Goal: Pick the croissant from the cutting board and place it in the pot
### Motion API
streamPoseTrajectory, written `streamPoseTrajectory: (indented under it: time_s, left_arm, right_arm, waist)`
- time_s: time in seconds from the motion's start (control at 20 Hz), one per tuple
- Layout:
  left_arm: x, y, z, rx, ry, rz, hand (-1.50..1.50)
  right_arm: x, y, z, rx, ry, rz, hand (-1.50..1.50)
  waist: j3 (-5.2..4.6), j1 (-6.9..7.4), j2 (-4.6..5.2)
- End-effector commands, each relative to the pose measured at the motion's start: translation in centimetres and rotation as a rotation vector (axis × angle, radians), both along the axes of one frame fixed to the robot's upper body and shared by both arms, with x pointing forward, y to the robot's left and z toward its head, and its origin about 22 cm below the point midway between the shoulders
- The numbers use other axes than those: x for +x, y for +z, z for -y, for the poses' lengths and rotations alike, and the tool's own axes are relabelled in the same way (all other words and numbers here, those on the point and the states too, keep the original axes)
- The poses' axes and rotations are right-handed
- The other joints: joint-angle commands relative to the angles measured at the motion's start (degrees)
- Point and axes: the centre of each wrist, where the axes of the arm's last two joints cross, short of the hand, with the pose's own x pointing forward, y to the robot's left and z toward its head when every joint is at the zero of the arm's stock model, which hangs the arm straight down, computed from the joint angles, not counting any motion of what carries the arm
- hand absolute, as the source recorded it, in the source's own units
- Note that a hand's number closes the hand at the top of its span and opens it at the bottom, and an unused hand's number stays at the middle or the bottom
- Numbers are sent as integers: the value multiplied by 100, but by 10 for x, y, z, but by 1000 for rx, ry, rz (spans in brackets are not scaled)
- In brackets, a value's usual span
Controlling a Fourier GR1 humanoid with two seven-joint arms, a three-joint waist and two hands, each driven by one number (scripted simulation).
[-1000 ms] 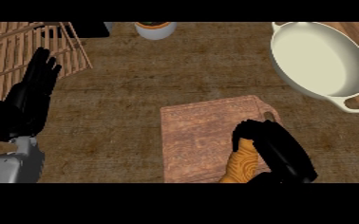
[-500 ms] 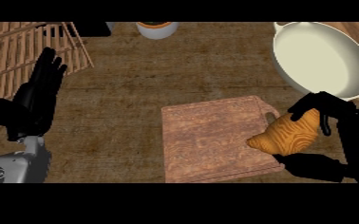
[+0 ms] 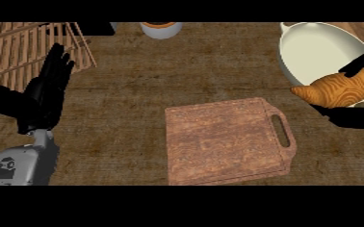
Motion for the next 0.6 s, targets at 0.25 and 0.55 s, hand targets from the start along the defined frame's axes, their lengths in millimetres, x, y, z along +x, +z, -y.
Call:
streamPoseTrajectory:
  time_s: [0.25, 0.55]
  left_arm:
    - [-6, 16, -10, 4, -15, 10, 0]
    - [-9, -1, -4, 13, -35, 6, 0]
  right_arm:
    - [64, -16, 63, 45, -78, -32, 150]
    - [72, -20, 82, -237, -237, 71, 150]
  waist:
    - [3, 68, 9]
    - [4, 194, 82]
